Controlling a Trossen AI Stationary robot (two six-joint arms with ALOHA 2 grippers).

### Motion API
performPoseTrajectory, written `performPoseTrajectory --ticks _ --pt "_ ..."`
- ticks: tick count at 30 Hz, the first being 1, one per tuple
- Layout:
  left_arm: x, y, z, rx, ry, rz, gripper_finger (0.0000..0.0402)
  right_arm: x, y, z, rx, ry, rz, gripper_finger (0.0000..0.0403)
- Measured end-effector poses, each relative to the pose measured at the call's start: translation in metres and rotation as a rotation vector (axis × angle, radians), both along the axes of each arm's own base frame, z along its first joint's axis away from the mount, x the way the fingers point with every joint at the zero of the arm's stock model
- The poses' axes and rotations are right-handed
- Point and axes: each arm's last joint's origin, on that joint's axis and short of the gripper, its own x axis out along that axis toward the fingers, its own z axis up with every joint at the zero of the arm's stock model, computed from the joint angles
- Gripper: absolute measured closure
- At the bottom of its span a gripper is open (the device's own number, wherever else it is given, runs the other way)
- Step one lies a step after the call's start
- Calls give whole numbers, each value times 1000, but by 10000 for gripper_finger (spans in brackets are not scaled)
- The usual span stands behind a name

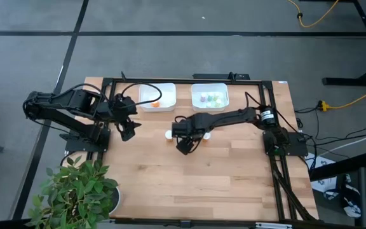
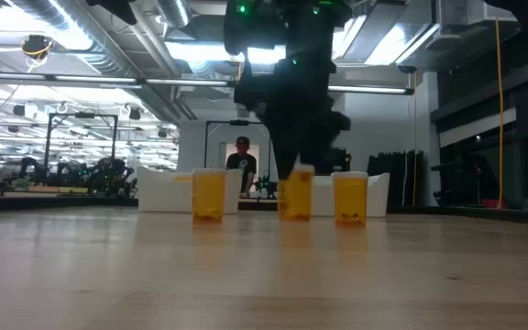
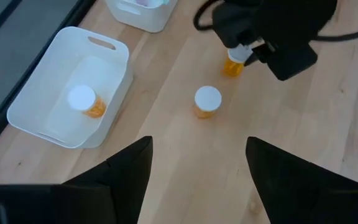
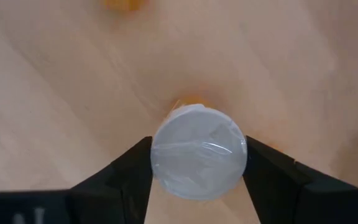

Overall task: Pick and place medicine bottles into bin by pill shape (circle, oval)
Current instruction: Put the orange pill bottle into the left white bin

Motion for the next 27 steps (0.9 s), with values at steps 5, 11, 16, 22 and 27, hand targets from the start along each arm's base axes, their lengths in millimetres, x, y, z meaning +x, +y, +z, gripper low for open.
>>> performPoseTrajectory --ticks 5,11,16,22,27 --pt "0 0 0 -17 -8 23 150 11 -20 38 -29 -84 81 181" --pt "1 1 1 17 -30 54 150 20 -58 87 -91 -250 139 188" --pt "1 3 2 63 -42 89 150 25 -90 108 -140 -384 168 185" --pt "1 3 2 68 -43 92 150 28 -122 107 -136 -467 129 187" --pt "1 3 2 79 -44 97 150 33 -144 99 -143 -513 96 187"
